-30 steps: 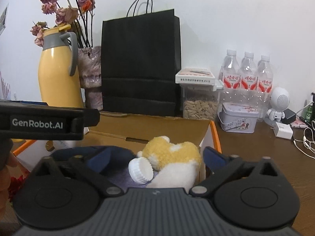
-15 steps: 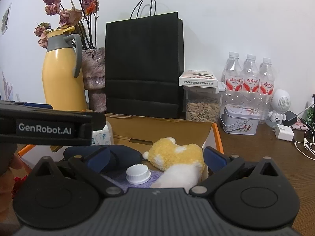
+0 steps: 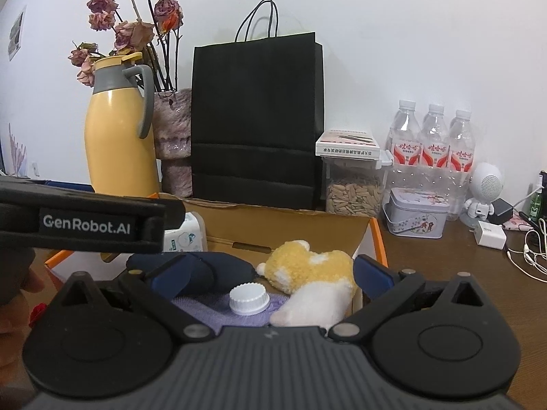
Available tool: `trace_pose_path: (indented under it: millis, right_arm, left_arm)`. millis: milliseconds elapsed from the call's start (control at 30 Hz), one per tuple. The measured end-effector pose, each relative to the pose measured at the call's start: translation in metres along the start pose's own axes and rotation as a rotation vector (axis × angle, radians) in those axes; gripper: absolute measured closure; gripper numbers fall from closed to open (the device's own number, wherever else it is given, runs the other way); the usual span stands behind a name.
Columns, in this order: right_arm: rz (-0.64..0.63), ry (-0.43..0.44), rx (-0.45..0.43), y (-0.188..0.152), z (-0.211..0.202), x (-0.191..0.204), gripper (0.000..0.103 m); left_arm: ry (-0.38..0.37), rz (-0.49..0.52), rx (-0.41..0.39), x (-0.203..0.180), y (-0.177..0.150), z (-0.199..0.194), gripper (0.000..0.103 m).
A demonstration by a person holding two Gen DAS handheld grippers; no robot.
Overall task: Organize objects
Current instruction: 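Lower the navy pouch into the box and open the left gripper, then withdraw both grippers from the box back over the table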
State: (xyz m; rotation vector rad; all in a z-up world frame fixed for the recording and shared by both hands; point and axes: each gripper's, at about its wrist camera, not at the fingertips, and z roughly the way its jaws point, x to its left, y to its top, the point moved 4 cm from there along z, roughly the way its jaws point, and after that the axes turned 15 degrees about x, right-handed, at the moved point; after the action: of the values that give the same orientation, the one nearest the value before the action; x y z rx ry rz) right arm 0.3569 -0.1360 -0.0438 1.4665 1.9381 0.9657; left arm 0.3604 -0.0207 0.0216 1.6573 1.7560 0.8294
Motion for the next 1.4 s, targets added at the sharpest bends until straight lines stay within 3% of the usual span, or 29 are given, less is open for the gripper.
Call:
trace_pose_path:
  millis: [800,1400]
  right_arm:
    - [0.002,-0.014,0.035,-0.045,-0.043,0.018,0.0]
    - [0.005,-0.048,0.146,-0.104,-0.061,0.023,0.0]
  left_arm:
    - [0.023,-0.01,0.051,0.021,-0.05,-0.043,0.0]
    - [0.11,-0.031,0.17,0.085,-0.118,-0.057,0.0]
